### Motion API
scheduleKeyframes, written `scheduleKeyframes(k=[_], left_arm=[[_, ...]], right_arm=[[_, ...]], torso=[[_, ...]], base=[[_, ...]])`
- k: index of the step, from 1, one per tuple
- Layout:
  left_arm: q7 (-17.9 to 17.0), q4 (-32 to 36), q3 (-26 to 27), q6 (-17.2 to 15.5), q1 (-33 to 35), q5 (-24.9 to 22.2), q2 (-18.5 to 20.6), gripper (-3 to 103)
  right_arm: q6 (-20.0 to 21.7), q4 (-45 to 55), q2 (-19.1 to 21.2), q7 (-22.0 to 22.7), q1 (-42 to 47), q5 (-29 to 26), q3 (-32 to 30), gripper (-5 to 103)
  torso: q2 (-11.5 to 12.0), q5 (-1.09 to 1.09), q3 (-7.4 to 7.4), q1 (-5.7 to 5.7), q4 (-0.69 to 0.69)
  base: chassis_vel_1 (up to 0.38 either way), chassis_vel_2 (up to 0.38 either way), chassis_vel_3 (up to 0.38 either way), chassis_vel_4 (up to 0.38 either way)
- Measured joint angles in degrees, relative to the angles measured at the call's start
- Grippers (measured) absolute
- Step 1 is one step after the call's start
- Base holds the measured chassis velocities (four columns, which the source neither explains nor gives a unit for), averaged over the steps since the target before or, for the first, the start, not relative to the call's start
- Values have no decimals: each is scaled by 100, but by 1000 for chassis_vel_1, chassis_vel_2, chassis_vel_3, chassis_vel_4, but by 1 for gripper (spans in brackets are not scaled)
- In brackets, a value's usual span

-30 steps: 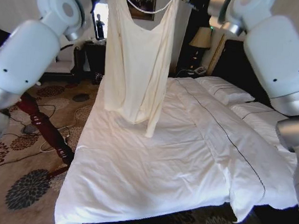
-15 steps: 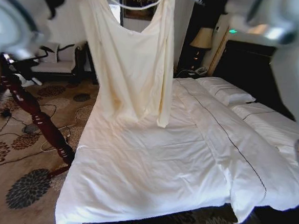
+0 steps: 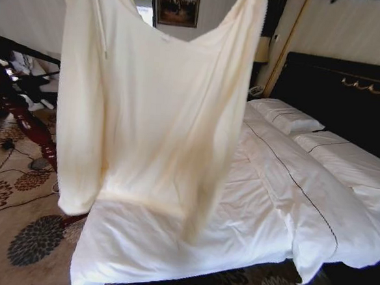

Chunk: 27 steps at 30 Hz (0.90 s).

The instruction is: Pick up the clothes from the bed and hang them on the clothes hanger.

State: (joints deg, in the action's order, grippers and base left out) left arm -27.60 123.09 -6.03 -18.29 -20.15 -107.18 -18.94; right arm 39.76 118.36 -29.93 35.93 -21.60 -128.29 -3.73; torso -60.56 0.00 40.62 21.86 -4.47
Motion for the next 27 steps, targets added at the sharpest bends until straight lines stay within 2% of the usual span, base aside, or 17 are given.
scheduleKeyframes(k=[2, 3, 4, 8, 9, 10, 13, 14, 15, 16, 18, 19, 21, 24, 27], left_arm=[[-137, 60, -1, -2, 270, 166, -204, 0], [-342, 261, 39, -4, 897, 571, -402, 0], [-342, 261, 39, -4, 897, 571, -402, 0], [-617, 463, 188, -3, 2404, 1357, -676, 0], [-684, 395, 195, -5, 2974, 1660, -866, 0], [-684, 395, 195, -5, 2974, 1660, -866, 0], [-754, -137, 3, -18, 3752, 2401, -1511, 0], [-754, -137, 3, -18, 3752, 2401, -1511, 0], [-701, -404, -97, -24, 3931, 2674, -1768, 0], [-659, -514, -132, -25, 3997, 2779, -1874, 0], [-491, -1122, -261, -33, 4260, 3283, -2433, 0], [-491, -1122, -261, -33, 4260, 3283, -2433, 0], [-369, -1500, -291, -28, 4405, 3576, -2775, 0], [-180, -2185, -276, 80, 4579, 4064, -3212, 0], [-112, -2450, -255, 119, 4599, 4204, -3335, 0]], right_arm=[[4, 45, -57, 70, 230, 73, -71, 0], [3, 154, -134, 140, 746, 298, -160, 0], [3, 154, -134, 140, 746, 298, -160, 0], [-6, 193, -268, 96, 1985, 1073, -254, 0], [-14, 81, -406, 54, 2486, 1485, -222, 0], [-14, 81, -406, 54, 2486, 1485, -222, 0], [-130, -345, -747, -155, 3133, 2340, 41, 0], [-130, -345, -747, -155, 3133, 2340, 41, 0], [-168, -570, -899, -275, 3297, 2681, 144, 0], [-188, -648, -950, -318, 3341, 2791, 180, 0], [-282, -1184, -1316, -505, 3577, 3443, 387, 0], [-282, -1184, -1316, -505, 3577, 3443, 387, 0], [-331, -1493, -1504, -614, 3735, 3843, 538, 0], [-510, -2059, -1806, -874, 4035, 4681, 834, 0], [-607, -2352, -1983, -969, 4103, 4939, 885, 0]], torso=[[1, 0, 1, 2, -1], [2, 2, 2, 5, 0], [2, 2, 2, 5, 0], [2, 1, 2, 3, 2], [2, 1, 2, 4, 3], [2, 1, 2, 4, 3], [3, 0, 2, 4, 4], [3, 0, 2, 4, 4], [3, -1, 3, 4, 2], [4, 0, 3, 5, 1], [4, 1, 3, 5, 1], [4, 1, 3, 5, 1], [4, -2, 2, 4, 2], [4, 0, 2, 2, 1], [4, 2, 1, 2, 1]], base=[[0, 0, 0, 0], [0, 0, 0, 0], [0, 0, 0, 0], [0, 0, 0, 0], [0, 0, 0, 0], [0, 0, 0, 0], [0, 0, 0, 0], [0, 0, 0, 0], [0, 0, 0, 0], [0, 0, 0, 0], [0, 0, 0, 0], [0, 0, 0, 0], [0, 0, 0, 0], [0, 0, 0, 0], [0, 0, 0, 0]])
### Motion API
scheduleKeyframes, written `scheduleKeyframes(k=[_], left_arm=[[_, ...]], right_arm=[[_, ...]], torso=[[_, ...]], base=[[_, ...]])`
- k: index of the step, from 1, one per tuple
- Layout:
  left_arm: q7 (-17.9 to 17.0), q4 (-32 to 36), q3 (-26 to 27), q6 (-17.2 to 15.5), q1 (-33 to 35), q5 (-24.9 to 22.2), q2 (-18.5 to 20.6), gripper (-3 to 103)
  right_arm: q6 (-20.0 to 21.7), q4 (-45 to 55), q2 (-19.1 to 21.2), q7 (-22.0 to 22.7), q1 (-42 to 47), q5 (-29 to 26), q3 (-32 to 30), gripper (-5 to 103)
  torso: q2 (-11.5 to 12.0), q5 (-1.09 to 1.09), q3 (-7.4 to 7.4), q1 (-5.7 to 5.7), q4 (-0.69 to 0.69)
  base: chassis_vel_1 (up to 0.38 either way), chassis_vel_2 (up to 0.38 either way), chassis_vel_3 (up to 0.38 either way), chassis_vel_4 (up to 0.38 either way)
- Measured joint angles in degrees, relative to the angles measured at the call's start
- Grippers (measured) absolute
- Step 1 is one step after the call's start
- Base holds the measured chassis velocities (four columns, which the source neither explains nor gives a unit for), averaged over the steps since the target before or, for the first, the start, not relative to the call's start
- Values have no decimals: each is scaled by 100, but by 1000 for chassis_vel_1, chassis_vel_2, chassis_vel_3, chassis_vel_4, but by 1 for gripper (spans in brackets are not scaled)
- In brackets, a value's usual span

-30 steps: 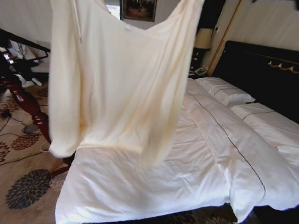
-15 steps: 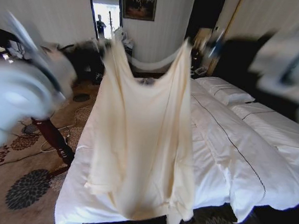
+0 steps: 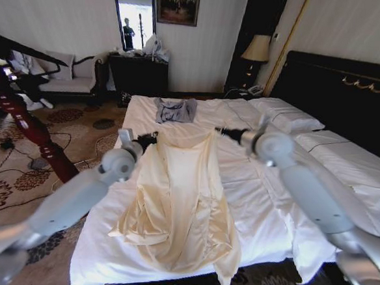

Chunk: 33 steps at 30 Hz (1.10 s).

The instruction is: Pick up the clothes from the bed and hang them on the clothes hanger.

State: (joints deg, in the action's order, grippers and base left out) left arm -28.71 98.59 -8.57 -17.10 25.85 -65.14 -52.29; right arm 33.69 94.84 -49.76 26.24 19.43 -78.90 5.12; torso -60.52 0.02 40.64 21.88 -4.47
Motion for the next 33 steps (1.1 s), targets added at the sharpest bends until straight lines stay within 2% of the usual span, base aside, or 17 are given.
scheduleKeyframes(k=[2, 4, 7, 10, 13, 15, 17, 18, 21, 27, 33], left_arm=[[93, -397, 15, 35, -1, 153, -199, 0], [104, -460, 15, 40, -6, 179, -234, 0], [232, -1075, 0, 110, -149, 469, -598, 0], [283, -1394, -3, 145, -269, 602, -770, 0], [381, -2202, -20, 217, -589, 840, -1145, 0], [398, -2337, -23, 225, -645, 879, -1202, 0], [446, -2769, -62, 236, -825, 954, -1376, 0], [446, -2769, -62, 236, -825, 954, -1376, 0], [527, -3212, -120, 254, -965, 1108, -1530, 0], [572, -3789, -82, 304, -1100, 1293, -1813, 0], [580, -3900, -118, 271, -1101, 1299, -1904, 0]], right_arm=[[-191, -549, -296, -166, -55, 321, 96, 0], [-216, -643, -343, -188, -83, 368, 114, 0], [-384, -1399, -759, -345, -383, 691, 291, 0], [-448, -1690, -972, -401, -502, 817, 354, 0], [-569, -2362, -1541, -509, -764, 1099, 456, 0], [-593, -2481, -1637, -536, -805, 1148, 475, 0], [-701, -2963, -1966, -660, -963, 1350, 557, 0], [-701, -2963, -1966, -660, -963, 1350, 557, 0], [-825, -3618, -2330, -823, -1167, 1618, 614, 0], [-985, -4335, -2635, -1019, -1337, 1947, 581, 0], [-1016, -4565, -2723, -1070, -1347, 2025, 591, 0]], torso=[[0, 0, 0, 0, 2], [0, -1, 0, 0, 3], [-1, -4, 0, 0, 2], [-1, -3, 0, 0, 0], [-1, -2, 0, 1, 0], [-1, -3, 0, 1, 1], [-1, -3, 0, 1, 4], [-1, -3, 0, 1, 4], [-1, -3, 0, 1, 3], [-1, -2, 0, 0, 2], [-1, -2, -1, 0, 0]], base=[[0, 0, 0, 0], [0, 0, 0, 0], [0, 0, 0, 0], [0, 0, 0, 0], [0, 0, 0, 0], [0, 0, 0, 0], [0, 0, 0, 0], [0, 0, 0, 0], [0, 0, 0, 0], [0, 0, 0, 0], [0, 0, 0, 0]])
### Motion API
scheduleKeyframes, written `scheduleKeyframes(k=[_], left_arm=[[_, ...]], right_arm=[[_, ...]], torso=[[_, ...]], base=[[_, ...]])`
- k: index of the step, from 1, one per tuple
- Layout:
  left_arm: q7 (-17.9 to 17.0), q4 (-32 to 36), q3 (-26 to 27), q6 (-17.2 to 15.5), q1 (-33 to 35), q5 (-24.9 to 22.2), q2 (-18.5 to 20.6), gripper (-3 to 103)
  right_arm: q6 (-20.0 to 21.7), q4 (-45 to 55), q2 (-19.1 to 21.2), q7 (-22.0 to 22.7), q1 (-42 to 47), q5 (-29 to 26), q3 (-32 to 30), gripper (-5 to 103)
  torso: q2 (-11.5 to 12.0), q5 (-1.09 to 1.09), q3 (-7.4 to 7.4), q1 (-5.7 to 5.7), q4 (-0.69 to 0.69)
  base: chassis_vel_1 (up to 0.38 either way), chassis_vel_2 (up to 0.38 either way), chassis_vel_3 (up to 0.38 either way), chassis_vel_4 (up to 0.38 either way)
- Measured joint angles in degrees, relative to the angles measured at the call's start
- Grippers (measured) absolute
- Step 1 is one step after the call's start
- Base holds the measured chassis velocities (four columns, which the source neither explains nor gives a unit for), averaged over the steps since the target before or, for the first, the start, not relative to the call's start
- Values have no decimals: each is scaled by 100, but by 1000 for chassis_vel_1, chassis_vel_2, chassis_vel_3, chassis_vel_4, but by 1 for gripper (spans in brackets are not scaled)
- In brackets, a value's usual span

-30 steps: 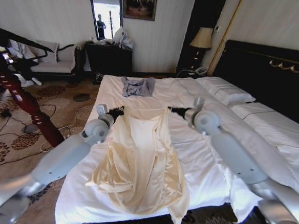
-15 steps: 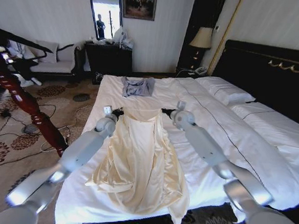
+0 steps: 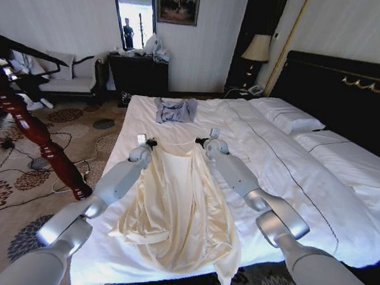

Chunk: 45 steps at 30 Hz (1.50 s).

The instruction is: Pick up the clothes from the bed and hang them on the clothes hanger.

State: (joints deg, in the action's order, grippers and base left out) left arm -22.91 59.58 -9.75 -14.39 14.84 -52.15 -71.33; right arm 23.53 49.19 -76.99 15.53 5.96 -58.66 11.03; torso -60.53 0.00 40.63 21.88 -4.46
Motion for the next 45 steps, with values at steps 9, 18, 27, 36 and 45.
scheduleKeyframes(k=[9, 18, 27, 36, 45], left_arm=[[-117, 137, -48, -421, 122, -171, 159, 24], [236, 836, -447, -1622, 136, -782, 795, 56], [218, 1826, -451, -1952, 627, -1006, 1530, 89], [296, 3079, 10, -504, 1517, -368, 2459, 100], [242, 4874, 1385, 354, 3523, 633, 3219, 100]], right_arm=[[176, 217, 158, -26, 158, 84, 141, 27], [414, 967, 685, 51, 365, -156, 272, 55], [558, 2203, 1455, 444, 723, -629, 188, 92], [423, 3391, 2126, 597, 1503, -544, -295, 100], [-127, 5344, 2861, 613, 3186, 146, -1742, 100]], torso=[[0, 0, -1, -1, 2], [-1, 0, -1, -1, 1], [-1, -1, -1, -1, 1], [-1, 1, 0, -1, 0], [-2, 1, -2, -2, -1]], base=[[0, 0, 0, 0], [0, 0, 0, 0], [0, 0, 0, 0], [0, 0, 0, 0], [0, 0, 0, 0]])
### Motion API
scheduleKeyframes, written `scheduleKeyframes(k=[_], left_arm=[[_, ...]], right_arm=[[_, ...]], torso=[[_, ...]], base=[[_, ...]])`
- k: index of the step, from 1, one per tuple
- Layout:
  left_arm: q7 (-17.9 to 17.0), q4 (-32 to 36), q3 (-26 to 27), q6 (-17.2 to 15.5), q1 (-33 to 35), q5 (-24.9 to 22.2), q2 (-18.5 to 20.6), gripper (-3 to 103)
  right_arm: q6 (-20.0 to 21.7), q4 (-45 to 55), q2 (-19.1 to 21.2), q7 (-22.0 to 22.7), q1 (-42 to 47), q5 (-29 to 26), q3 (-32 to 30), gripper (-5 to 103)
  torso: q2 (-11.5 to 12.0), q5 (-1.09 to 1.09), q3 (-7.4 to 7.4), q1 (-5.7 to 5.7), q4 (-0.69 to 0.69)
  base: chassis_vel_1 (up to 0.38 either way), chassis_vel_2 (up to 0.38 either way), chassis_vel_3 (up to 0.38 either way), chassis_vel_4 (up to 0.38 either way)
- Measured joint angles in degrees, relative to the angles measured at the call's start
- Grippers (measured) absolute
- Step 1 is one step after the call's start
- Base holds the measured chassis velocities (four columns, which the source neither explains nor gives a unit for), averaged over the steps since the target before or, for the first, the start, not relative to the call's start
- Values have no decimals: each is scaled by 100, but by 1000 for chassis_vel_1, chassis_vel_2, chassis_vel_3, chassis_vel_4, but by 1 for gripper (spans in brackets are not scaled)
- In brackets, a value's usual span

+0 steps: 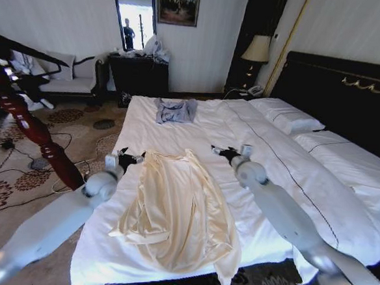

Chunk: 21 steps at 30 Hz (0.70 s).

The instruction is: Pick up the clothes from the bed and hang them on the clothes hanger.

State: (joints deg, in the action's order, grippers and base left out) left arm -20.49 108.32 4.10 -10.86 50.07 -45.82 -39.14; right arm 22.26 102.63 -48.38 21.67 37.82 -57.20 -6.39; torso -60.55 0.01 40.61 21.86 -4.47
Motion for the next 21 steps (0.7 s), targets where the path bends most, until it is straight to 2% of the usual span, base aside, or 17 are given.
scheduleKeyframes(k=[1, 3, 4, 5, 6, 7, 8, 9, 10, 11, 14, 15, 16, 19, 21], left_arm=[[-29, 194, 300, 26, 381, 84, 48, 100], [-41, 272, 447, 34, 549, 115, 65, 100], [-77, 528, 923, 96, 1021, 241, 92, 100], [-93, 653, 1179, 139, 1271, 296, 93, 100], [-101, 720, 1321, 169, 1425, 341, 85, 100], [-101, 720, 1321, 169, 1425, 341, 85, 100], [-98, 846, 1578, 224, 1702, 469, 48, 100], [-84, 975, 1866, 284, 2007, 608, -3, 100], [-58, 1078, 2092, 308, 2299, 686, -58, 100], [-58, 1078, 2092, 308, 2299, 686, -58, 100], [49, 1551, 2878, 349, 3352, 858, -407, 100], [124, 1747, 3177, 418, 3720, 1049, -602, 100], [124, 1747, 3177, 418, 3720, 1049, -602, 100], [322, 2219, 3764, 653, 4551, 1448, -1044, 100], [364, 2329, 3898, 729, 4769, 1532, -1145, 100]], right_arm=[[-38, 300, 142, -62, 373, 67, -361, 100], [-47, 423, 203, -94, 563, 98, -528, 100], [-112, 823, 391, -226, 1247, 239, -1113, 100], [-145, 1027, 479, -300, 1580, 344, -1439, 100], [-176, 1219, 549, -367, 1895, 471, -1745, 100], [-176, 1219, 549, -367, 1895, 471, -1745, 100], [-255, 1566, 643, -483, 2499, 761, -2259, 100], [-351, 1810, 660, -550, 2982, 1046, -2588, 100], [-403, 1997, 633, -592, 3361, 1274, -2827, 100], [-403, 1997, 633, -592, 3361, 1274, -2827, 100], [-530, 2473, 383, -710, 4340, 2010, -3541, 100], [-591, 2665, 233, -766, 4726, 2259, -3824, 100], [-591, 2665, 233, -766, 4726, 2259, -3824, 100], [-864, 3051, -95, -930, 5647, 2714, -4398, 100], [-923, 3176, -207, -953, 5886, 2776, -4505, 100]], torso=[[0, 0, 0, 0, 3], [0, -4, 0, 0, 2], [0, 0, 0, 0, 2], [0, 5, 0, 0, 0], [0, 2, 0, 0, 2], [0, 2, 0, 0, 2], [0, -6, 0, 0, 0], [0, -2, -1, 0, -6], [0, 3, -1, 0, -4], [0, 3, -1, 0, -4], [0, -3, 0, 0, 6], [0, 1, 0, 0, 5], [0, 1, 0, 0, 5], [0, -1, 0, 0, 1], [0, 1, 0, 0, 2]], base=[[0, 0, 0, 0], [0, 0, 0, 0], [0, 0, 0, 0], [0, 0, 0, 0], [0, 0, 0, 0], [0, 0, 0, 0], [0, 0, 0, 0], [0, 0, 0, 0], [0, 0, 0, 0], [0, 0, 0, 0], [0, 0, 0, 0], [0, 0, 0, 0], [0, 0, 0, 0], [0, 0, 0, 0], [0, 0, 0, 0]])
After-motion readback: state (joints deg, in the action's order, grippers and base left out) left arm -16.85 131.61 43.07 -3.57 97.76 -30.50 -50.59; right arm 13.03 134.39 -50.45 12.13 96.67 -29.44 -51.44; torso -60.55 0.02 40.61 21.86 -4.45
